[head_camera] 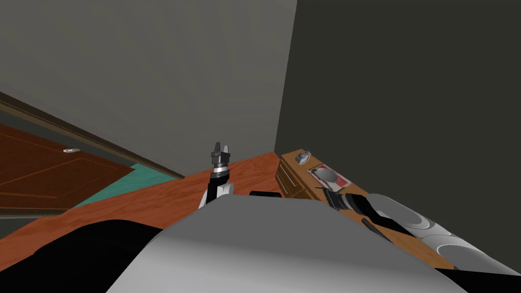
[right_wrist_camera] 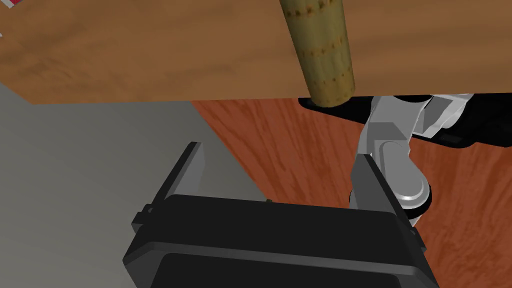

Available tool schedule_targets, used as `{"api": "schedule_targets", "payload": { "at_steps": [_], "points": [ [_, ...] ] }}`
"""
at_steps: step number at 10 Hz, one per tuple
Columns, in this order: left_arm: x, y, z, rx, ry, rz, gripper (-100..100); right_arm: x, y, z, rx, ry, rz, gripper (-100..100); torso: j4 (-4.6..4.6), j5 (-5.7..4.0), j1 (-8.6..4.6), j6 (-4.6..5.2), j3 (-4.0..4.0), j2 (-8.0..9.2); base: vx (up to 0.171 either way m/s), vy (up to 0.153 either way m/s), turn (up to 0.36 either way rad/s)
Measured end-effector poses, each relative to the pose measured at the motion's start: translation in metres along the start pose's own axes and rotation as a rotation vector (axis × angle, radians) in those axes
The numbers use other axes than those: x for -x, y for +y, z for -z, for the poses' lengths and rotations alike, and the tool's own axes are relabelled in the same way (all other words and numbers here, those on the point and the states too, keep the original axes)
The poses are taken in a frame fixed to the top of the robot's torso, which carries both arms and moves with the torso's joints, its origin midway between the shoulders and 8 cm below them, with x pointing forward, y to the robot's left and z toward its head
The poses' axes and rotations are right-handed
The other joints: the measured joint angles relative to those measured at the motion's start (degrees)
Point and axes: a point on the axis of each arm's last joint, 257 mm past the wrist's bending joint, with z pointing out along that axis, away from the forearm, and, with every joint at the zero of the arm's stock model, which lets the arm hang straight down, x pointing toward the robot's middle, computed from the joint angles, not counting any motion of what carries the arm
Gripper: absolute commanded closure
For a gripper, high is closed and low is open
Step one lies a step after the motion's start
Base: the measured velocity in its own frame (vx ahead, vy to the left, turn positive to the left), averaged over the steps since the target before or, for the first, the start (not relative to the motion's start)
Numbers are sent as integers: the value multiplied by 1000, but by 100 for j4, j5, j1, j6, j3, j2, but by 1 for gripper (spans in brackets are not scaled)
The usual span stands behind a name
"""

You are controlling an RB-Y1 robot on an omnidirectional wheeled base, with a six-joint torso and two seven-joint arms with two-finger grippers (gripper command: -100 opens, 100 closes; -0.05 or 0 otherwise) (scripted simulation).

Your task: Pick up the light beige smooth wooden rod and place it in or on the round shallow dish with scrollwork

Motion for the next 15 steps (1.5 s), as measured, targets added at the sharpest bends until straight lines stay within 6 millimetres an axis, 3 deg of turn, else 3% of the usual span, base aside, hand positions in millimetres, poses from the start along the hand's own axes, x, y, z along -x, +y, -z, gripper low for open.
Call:
{"api": "schedule_targets", "payload": {
  "at_steps": [4, 8, 9, 10, 12, 13, 15],
  "points": [
    [0, 0, 0, 0, 0, 0, 0, -50, 25, 29, 122, 106, 108, -100, -2, -2, -6, 3, -5, -9, -2, -75, 210],
    [0, 0, 0, 0, 0, 0, 0, -85, 51, 58, 240, 198, 208, -100, -2, -4, -10, 5, -6, -10, -3, -79, 108],
    [0, 0, 0, 0, 0, 0, 0, -86, 51, 59, 243, 201, 212, 0, -2, -3, 6, 8, -6, -10, 0, -9, -4],
    [0, 0, 0, 0, 0, 0, 0, -86, 51, 59, 242, 200, 211, -100, -2, 2, 21, 8, -6, -10, 4, -5, 75],
    [0, 0, 0, 0, 0, 0, 0, -87, 64, 46, 238, 204, 204, -100, -3, 3, 27, 7, -7, -12, 3, -2, 34],
    [0, 0, 0, 0, 0, 0, 0, -87, 64, 45, 236, 206, 204, 100, -3, 4, 28, 8, -7, -12, 0, 0, 0],
    [0, 0, 0, 0, 0, 0, 0, -87, 65, 45, 238, 205, 204, 100, -1, 3, 29, 7, -6, -11, 0, 0, 0]
  ]
}}
